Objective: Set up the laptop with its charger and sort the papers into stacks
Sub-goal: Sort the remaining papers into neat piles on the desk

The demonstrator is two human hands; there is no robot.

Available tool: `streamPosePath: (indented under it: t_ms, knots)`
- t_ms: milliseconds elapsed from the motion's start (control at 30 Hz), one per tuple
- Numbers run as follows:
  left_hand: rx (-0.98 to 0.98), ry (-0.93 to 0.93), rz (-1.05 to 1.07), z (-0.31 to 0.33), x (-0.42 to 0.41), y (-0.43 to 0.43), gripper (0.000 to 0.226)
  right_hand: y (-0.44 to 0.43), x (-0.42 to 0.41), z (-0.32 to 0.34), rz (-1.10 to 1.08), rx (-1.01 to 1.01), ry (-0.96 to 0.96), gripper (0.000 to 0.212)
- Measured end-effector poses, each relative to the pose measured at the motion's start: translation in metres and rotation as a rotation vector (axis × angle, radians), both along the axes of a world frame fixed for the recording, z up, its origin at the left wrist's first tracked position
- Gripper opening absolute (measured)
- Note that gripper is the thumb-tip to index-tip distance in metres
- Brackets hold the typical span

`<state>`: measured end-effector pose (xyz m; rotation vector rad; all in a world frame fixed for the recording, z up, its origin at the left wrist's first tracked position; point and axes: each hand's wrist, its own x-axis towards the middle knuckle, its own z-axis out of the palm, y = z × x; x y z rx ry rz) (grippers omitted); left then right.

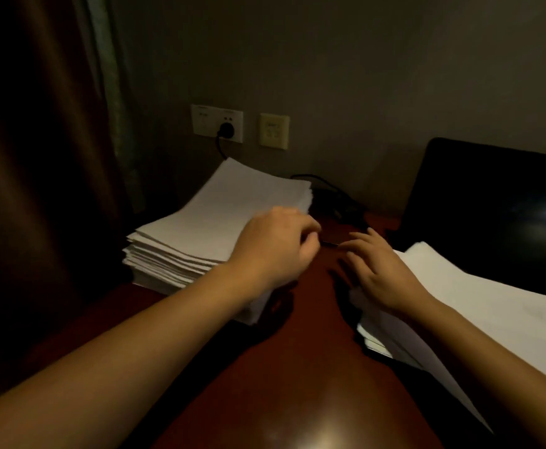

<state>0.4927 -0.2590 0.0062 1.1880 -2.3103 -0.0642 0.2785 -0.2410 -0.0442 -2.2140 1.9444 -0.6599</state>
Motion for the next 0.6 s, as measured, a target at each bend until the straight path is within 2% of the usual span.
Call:
streamPosePath:
  t_ms: [133,233,367,467,533,600]
  knots:
    - [0.290,0.035,-0.073,-0.023,-0.068,0.030,0.032,0.051,-0.059,-0.004,-0.171,-0.035,0.005,0.029]
    - [0.573,0.158,-0.069,-0.045,-0.100,0.034,0.043,0.090,-0.102,-0.005,-0.283,-0.019,0.023,0.031]
    - [0.699,0.306,-0.043,-0.050,-0.122,0.030,0.042,0.129,-0.144,-0.016,-0.432,0.038,0.024,0.044]
    - [0.837,0.399,0.003,-0.047,-0.129,0.031,0.055,0.143,-0.150,-0.034,-0.482,0.106,0.113,0.057]
    - [0.875,0.448,0.026,-0.047,-0.131,0.032,0.045,0.144,-0.144,-0.035,-0.498,0.104,0.128,0.057]
    - [0.914,0.480,0.028,-0.047,-0.131,0.033,0.022,0.143,-0.137,-0.031,-0.528,0.098,0.142,0.057]
